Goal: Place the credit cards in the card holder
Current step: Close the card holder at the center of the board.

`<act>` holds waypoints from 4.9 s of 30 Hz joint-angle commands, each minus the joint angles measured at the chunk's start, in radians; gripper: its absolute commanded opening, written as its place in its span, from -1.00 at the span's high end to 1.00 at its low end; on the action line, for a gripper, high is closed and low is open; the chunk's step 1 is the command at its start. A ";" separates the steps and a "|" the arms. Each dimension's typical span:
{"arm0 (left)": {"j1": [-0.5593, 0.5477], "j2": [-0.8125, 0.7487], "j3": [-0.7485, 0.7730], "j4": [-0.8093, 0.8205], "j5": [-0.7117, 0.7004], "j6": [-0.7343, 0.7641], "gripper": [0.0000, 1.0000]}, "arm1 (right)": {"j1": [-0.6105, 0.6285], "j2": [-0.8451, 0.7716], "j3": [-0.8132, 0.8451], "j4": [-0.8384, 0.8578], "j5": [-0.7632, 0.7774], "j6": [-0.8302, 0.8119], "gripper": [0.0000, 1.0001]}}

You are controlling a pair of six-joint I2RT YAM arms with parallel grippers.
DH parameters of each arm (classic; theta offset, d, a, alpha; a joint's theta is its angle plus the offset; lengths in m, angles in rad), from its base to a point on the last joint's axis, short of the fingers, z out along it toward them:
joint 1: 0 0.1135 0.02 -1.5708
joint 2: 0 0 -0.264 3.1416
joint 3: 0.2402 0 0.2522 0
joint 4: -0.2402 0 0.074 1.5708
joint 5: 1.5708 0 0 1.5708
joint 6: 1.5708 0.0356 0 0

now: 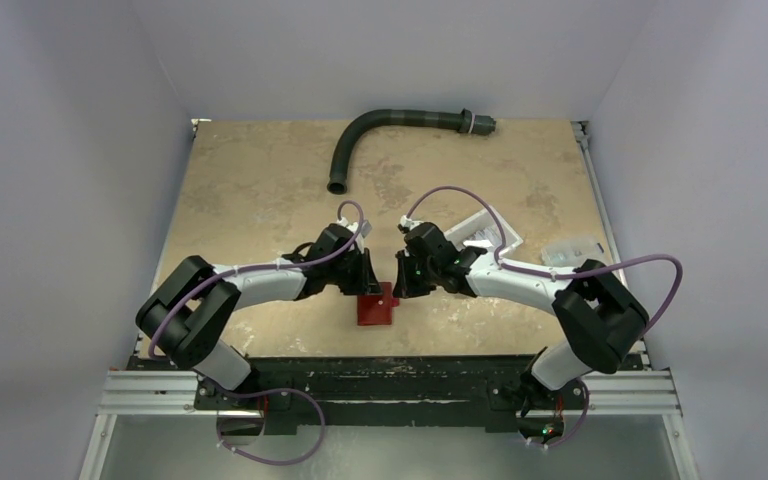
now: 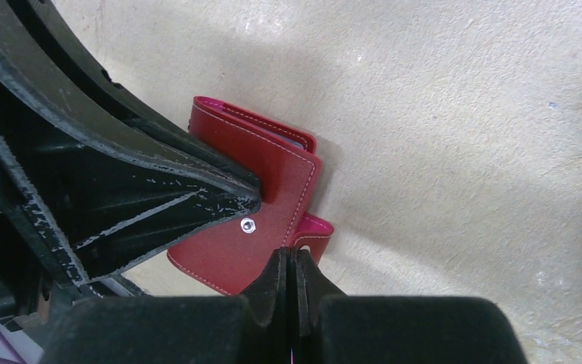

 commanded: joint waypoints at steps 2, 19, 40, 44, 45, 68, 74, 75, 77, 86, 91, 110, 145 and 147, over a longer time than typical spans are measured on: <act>0.004 -0.004 -0.010 0.007 0.010 0.015 1.00 | 0.003 -0.016 0.023 -0.020 0.048 -0.011 1.00; 0.005 -0.019 -0.112 0.079 -0.014 -0.098 1.00 | 0.003 -0.020 -0.137 0.399 -0.206 0.215 1.00; 0.021 -0.386 -0.142 0.017 -0.038 -0.106 -0.28 | 0.001 -0.078 -0.052 0.138 -0.102 0.014 1.00; 0.024 -0.479 -0.133 -0.160 -0.080 -0.045 -0.34 | 0.001 -0.078 -0.009 0.060 -0.070 -0.035 1.00; 0.023 -0.484 -0.149 -0.166 -0.077 -0.043 -0.31 | 0.002 -0.078 -0.005 0.052 -0.064 -0.042 1.00; 0.006 -0.362 -0.346 0.106 -0.081 -0.116 0.16 | -0.017 0.012 0.073 -0.053 0.024 -0.125 0.84; 0.005 -0.374 -0.351 0.105 -0.096 -0.120 0.22 | -0.016 0.028 0.083 -0.068 0.032 -0.125 0.60; 0.006 -0.377 -0.352 0.106 -0.097 -0.120 0.24 | -0.016 0.028 0.085 -0.070 0.030 -0.125 0.60; 0.007 -0.383 -0.354 0.107 -0.096 -0.121 0.28 | -0.015 0.028 0.086 -0.073 0.033 -0.122 0.59; 0.006 -0.399 -0.359 0.105 -0.091 -0.129 0.29 | -0.015 -0.002 0.057 -0.071 0.021 -0.089 0.47; 0.006 -0.393 -0.370 0.116 -0.089 -0.130 0.30 | -0.015 -0.018 0.033 -0.056 0.016 -0.086 0.61; -0.035 -0.358 -0.387 0.191 -0.067 -0.175 0.27 | -0.015 -0.045 -0.100 0.317 -0.211 0.191 1.00; 0.079 -0.487 -0.226 0.098 0.163 -0.221 0.15 | -0.015 0.051 -0.074 0.345 -0.211 0.073 1.00; 0.088 -0.433 -0.191 0.085 0.157 -0.187 0.28 | -0.015 0.052 -0.067 0.339 -0.209 0.071 1.00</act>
